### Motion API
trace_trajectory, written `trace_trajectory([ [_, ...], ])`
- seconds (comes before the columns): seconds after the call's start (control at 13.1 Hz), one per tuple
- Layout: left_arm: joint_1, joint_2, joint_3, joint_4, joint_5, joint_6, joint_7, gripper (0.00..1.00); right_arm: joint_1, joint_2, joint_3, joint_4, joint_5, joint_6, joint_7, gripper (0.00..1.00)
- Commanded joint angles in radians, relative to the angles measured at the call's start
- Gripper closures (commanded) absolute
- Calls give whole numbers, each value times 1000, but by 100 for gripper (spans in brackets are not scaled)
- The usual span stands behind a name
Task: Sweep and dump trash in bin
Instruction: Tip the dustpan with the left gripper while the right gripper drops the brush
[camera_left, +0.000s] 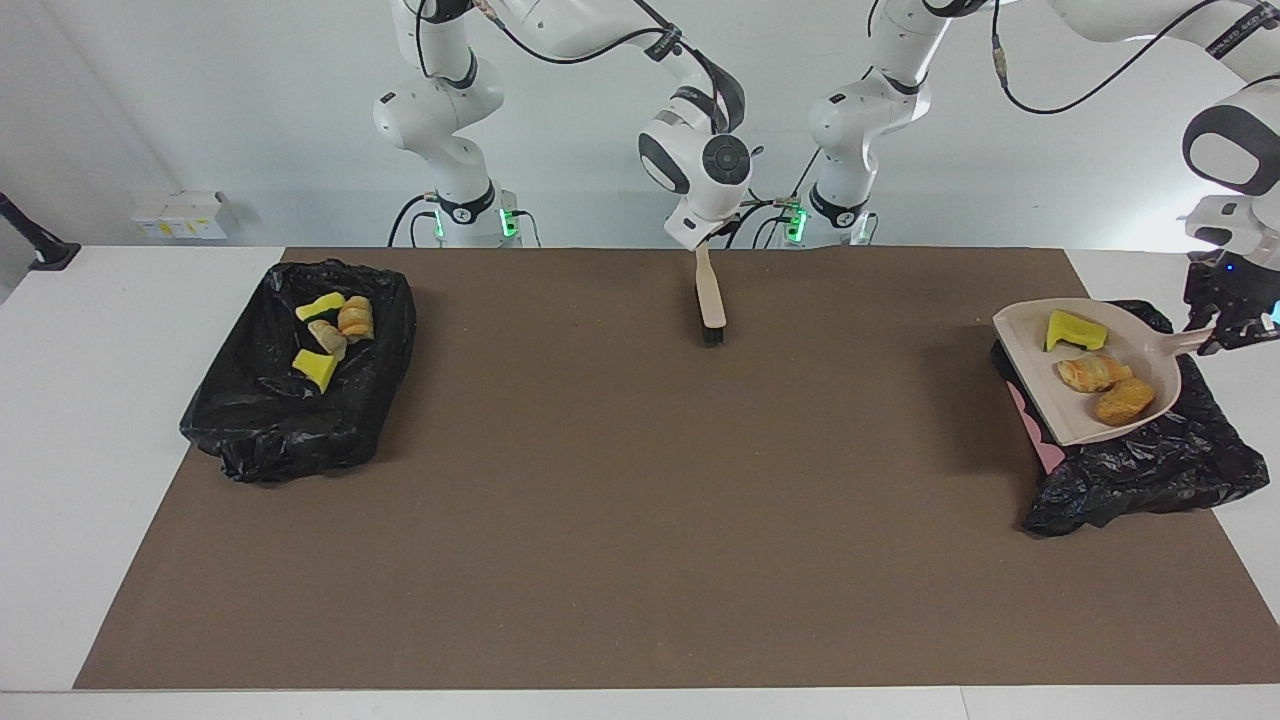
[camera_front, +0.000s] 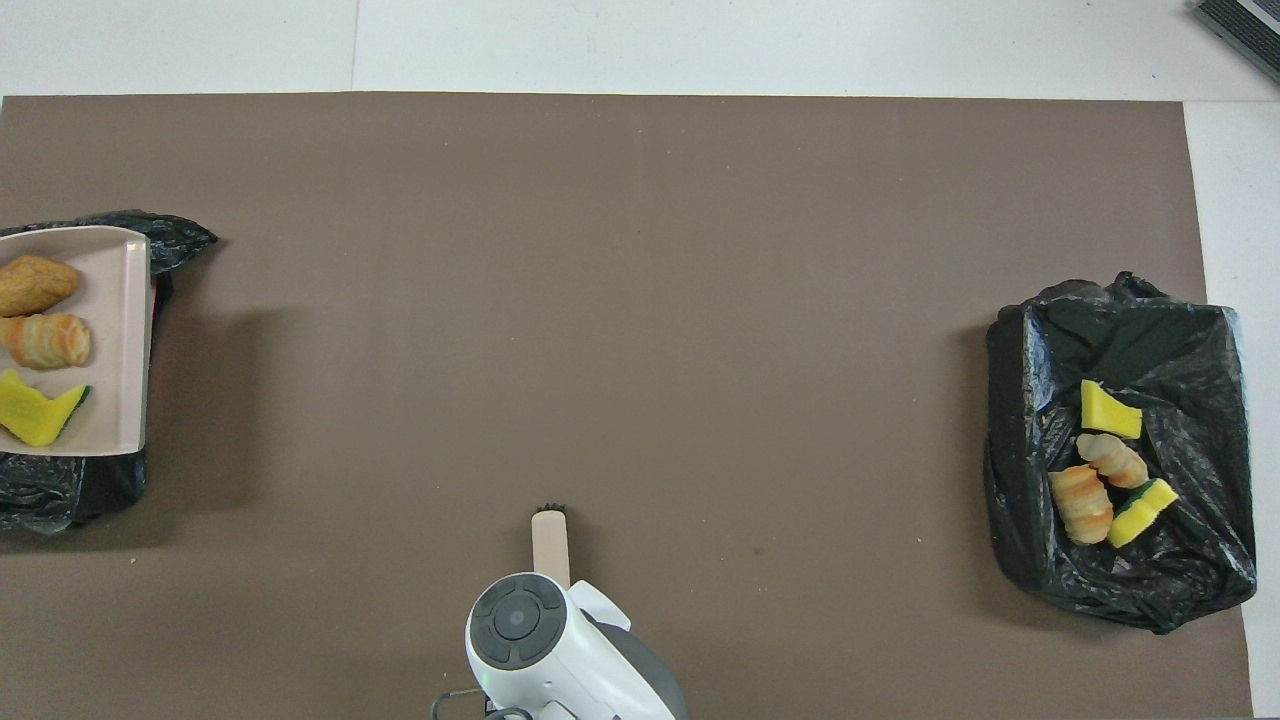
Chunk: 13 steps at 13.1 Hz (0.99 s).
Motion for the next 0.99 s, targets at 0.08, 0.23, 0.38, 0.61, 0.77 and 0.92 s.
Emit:
trace_trajectory([
  [0.08,-1,-6,-7,-10,263,42,-137,100,-37,-3,-4,6,21,1,22,47],
  [0.23,-15,-35,-9,-61,411,44,-277,100,-74,-24,-6,20,12,1,20,34],
  [0.38,-53,-66,-9,-110,518,42,-378,100,-105,-58,-7,37,-6,-5,11,31],
  [0.61,-90,-132,-9,-205,698,41,-530,100,-201,-133,-10,37,-78,-63,0,12],
  [0.77,-110,-155,-9,-237,793,39,-566,100,-305,-228,-10,37,-121,-170,-82,8],
  [0.92,-110,-161,-9,-242,876,33,-577,100,-423,-289,-10,44,-146,-283,-240,6],
])
